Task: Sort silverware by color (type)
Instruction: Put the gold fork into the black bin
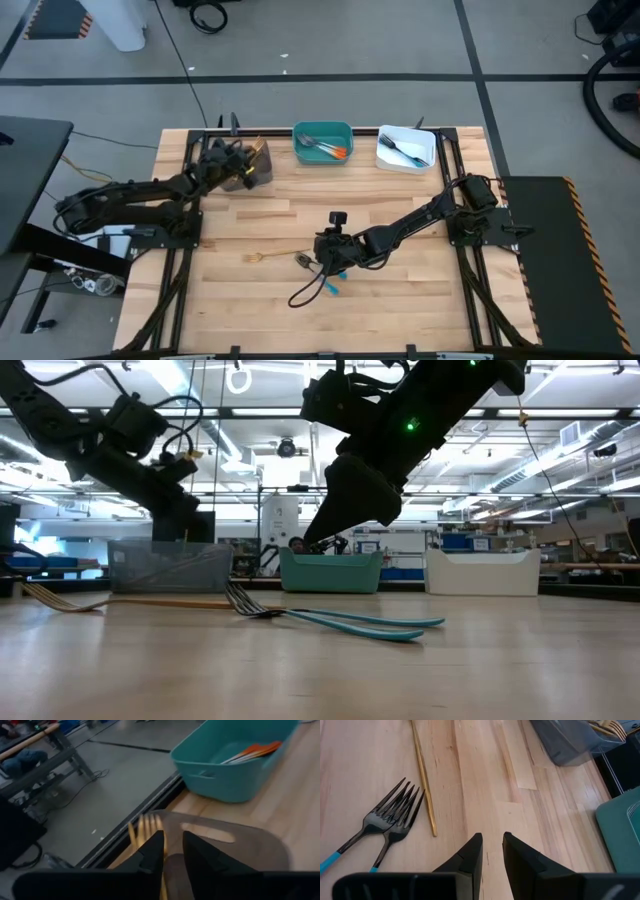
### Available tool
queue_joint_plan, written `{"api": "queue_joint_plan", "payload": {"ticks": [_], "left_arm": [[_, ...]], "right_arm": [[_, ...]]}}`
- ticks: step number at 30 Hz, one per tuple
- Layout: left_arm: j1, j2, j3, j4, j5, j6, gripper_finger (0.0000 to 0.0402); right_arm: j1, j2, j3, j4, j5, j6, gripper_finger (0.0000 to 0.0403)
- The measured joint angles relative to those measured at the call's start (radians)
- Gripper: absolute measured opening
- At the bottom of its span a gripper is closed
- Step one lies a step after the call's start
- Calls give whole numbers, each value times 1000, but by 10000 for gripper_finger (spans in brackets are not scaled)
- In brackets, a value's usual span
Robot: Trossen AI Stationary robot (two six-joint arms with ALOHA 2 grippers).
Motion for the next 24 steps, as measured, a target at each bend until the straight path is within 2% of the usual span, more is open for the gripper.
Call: {"api": "queue_joint_plan", "payload": {"ticks": [9,17,24], "left_arm": [[-142,-146,0,-172,3,-28,68],[-284,-178,0,-278,14,-104,68],[-413,-178,0,-365,203,-225,68]], "right_arm": [[0,0,0,-1,0,0,83],[0,0,0,-2,-2,-3,83],[0,0,0,-40,-3,8,83]]}}
